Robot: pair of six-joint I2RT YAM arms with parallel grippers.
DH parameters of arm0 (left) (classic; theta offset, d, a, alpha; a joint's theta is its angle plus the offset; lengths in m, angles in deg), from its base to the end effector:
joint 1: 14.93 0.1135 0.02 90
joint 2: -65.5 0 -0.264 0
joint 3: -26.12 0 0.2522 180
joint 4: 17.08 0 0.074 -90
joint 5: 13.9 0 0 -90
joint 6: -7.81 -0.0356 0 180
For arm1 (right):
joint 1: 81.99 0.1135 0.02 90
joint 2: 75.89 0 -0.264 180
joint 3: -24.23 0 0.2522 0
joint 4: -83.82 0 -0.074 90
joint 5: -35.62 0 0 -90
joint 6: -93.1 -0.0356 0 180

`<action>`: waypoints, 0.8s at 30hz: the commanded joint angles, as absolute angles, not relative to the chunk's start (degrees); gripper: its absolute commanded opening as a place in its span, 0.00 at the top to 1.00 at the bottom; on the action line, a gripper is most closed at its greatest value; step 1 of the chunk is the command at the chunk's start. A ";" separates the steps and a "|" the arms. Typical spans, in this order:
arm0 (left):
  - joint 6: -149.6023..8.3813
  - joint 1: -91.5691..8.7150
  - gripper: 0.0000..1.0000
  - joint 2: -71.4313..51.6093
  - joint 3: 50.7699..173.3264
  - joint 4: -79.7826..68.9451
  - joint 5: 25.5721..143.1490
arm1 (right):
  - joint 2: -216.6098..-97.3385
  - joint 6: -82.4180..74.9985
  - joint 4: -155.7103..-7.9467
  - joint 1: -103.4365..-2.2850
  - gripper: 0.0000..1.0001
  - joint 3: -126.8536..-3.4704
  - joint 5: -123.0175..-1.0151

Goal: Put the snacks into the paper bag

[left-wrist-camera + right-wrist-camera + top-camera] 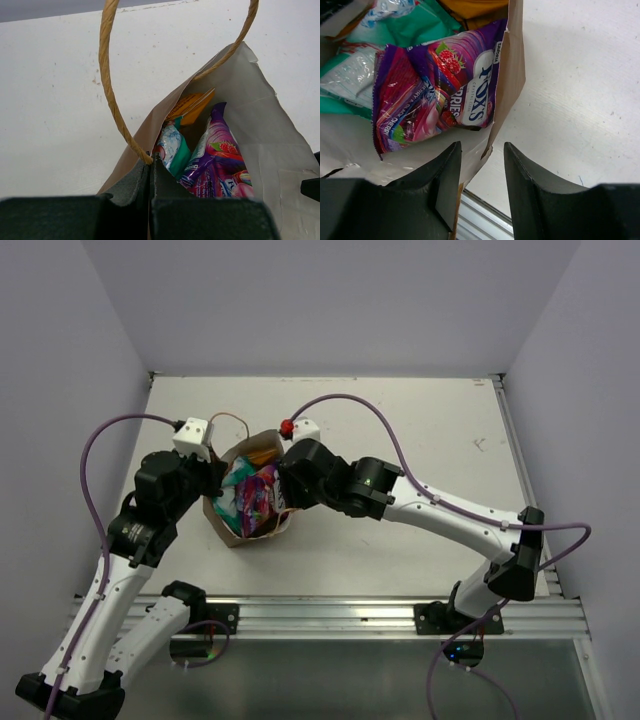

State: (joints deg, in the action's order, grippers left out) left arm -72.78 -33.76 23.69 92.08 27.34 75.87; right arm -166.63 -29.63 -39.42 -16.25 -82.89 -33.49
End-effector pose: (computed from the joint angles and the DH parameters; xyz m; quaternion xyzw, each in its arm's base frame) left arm 0.1479 -0.0503 0.3547 0.0662 0.8178 -0.1379 0.5548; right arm 0.1542 0.3112 0.3791 -0.1807 0.8775 0.2051 0.3941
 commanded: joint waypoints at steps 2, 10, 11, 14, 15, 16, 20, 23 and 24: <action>-72.52 -34.26 1.00 22.96 90.86 29.29 77.33 | -168.00 -30.91 -37.95 -15.98 0.58 -81.82 -34.25; -71.56 -35.58 1.00 22.96 91.21 30.34 78.47 | -168.44 -30.38 -35.41 -16.07 1.00 -82.25 -30.91; -71.21 -36.10 1.00 22.87 91.38 30.70 78.99 | -168.27 -30.21 -35.14 -16.24 1.00 -82.34 -30.13; -69.71 -37.33 1.00 23.22 91.65 32.01 80.66 | -167.65 -29.77 -34.00 -17.21 1.00 -83.65 -29.59; -69.36 -37.60 1.00 23.31 91.73 32.45 80.93 | -167.48 -29.16 -33.13 -17.65 1.00 -84.01 -29.50; -68.75 -37.95 1.00 23.39 92.08 33.41 81.28 | -167.56 -28.89 -32.42 -18.00 1.00 -84.71 -29.07; -67.43 -39.18 1.00 24.18 92.79 36.32 82.16 | -168.00 -27.39 -29.17 -20.19 1.00 -88.83 -28.89; -65.85 -39.54 1.00 24.80 93.05 38.25 83.30 | -168.35 -26.43 -27.15 -21.69 1.00 -90.86 -29.85; -65.58 -39.54 1.00 24.89 93.14 38.78 83.65 | -168.53 -25.82 -26.53 -22.65 1.00 -91.47 -30.11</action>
State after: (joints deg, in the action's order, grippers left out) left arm -69.09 -38.65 24.72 92.30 30.51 78.97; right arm -169.34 -28.36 -28.56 -20.56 -86.56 -32.75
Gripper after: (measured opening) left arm 0.013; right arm 0.011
